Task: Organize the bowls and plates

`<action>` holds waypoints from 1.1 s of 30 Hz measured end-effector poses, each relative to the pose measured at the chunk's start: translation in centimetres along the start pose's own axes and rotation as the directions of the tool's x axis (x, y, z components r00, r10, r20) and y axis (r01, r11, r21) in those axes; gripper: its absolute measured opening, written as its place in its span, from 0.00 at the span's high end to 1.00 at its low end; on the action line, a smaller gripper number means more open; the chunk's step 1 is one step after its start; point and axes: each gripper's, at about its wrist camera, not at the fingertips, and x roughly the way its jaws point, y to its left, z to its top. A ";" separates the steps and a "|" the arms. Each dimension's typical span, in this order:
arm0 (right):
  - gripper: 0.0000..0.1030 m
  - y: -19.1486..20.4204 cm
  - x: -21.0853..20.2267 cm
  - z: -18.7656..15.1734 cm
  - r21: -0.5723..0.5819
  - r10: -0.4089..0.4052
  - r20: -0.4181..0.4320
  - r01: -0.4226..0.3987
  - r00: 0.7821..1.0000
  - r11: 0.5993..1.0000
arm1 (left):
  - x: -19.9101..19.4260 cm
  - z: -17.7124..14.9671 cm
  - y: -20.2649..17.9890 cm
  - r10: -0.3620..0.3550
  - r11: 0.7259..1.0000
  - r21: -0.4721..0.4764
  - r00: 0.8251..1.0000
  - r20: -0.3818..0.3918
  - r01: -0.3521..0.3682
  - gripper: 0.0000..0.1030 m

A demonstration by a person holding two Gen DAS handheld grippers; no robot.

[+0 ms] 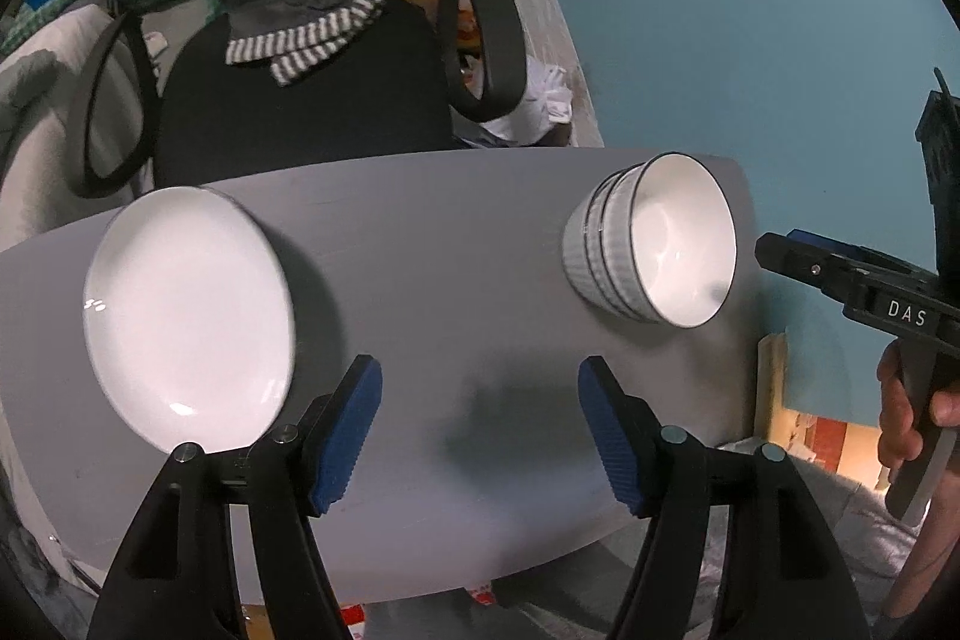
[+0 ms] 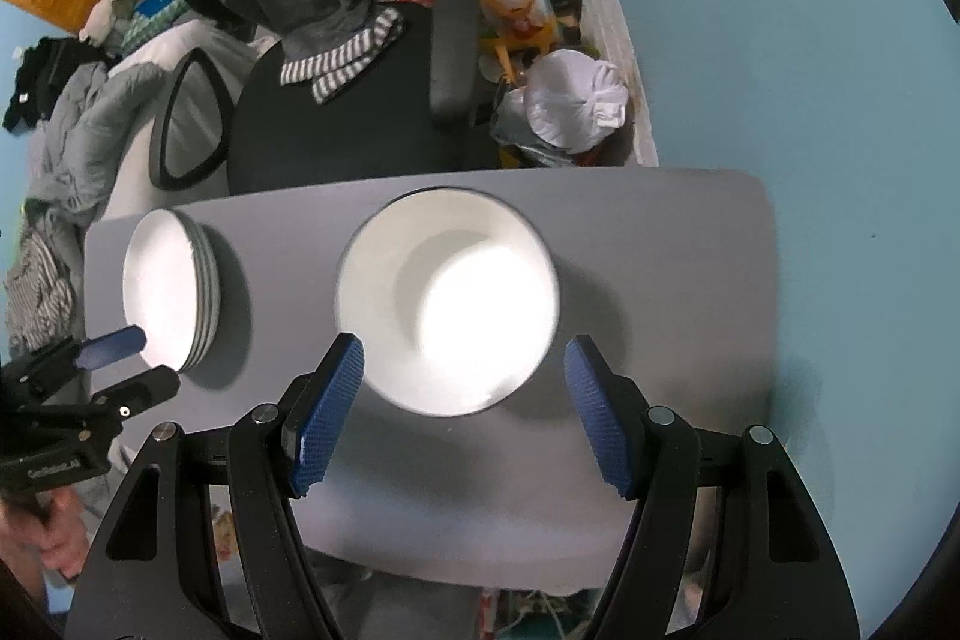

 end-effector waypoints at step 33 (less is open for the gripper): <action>0.33 -6.3 8.7 2.9 0.033 0.108 -0.171 -0.104 0.979 0.994 | 11.8 6.7 -6.2 -0.050 0.998 -0.057 0.983 -0.178 0.041 0.33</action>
